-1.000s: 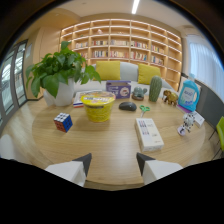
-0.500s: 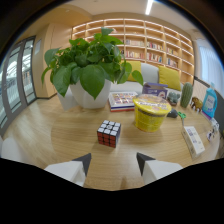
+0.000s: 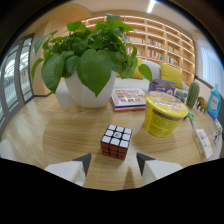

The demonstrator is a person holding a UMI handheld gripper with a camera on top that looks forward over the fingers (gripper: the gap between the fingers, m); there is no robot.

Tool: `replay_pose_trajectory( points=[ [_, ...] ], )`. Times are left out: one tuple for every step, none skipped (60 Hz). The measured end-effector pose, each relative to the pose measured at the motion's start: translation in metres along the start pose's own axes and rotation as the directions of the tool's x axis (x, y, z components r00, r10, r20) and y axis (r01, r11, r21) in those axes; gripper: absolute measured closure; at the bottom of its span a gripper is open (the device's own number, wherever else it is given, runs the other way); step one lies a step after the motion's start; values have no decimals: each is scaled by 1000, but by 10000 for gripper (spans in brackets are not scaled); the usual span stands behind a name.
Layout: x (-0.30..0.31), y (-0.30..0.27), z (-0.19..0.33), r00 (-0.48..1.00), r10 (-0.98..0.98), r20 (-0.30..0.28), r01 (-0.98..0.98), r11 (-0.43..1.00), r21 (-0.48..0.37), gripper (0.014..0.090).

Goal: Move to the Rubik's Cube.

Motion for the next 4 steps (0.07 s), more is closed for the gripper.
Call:
replay_pose_trajectory(
  points=[
    [0, 0, 0, 1000, -1, 0, 1, 1000, 0, 185],
    [0, 0, 1, 1000, -3, 0, 3, 1000, 0, 185],
    [0, 0, 1, 1000, -4, 0, 4, 1000, 0, 185],
    [0, 0, 1, 1000, -4, 0, 4, 1000, 0, 185]
  ],
)
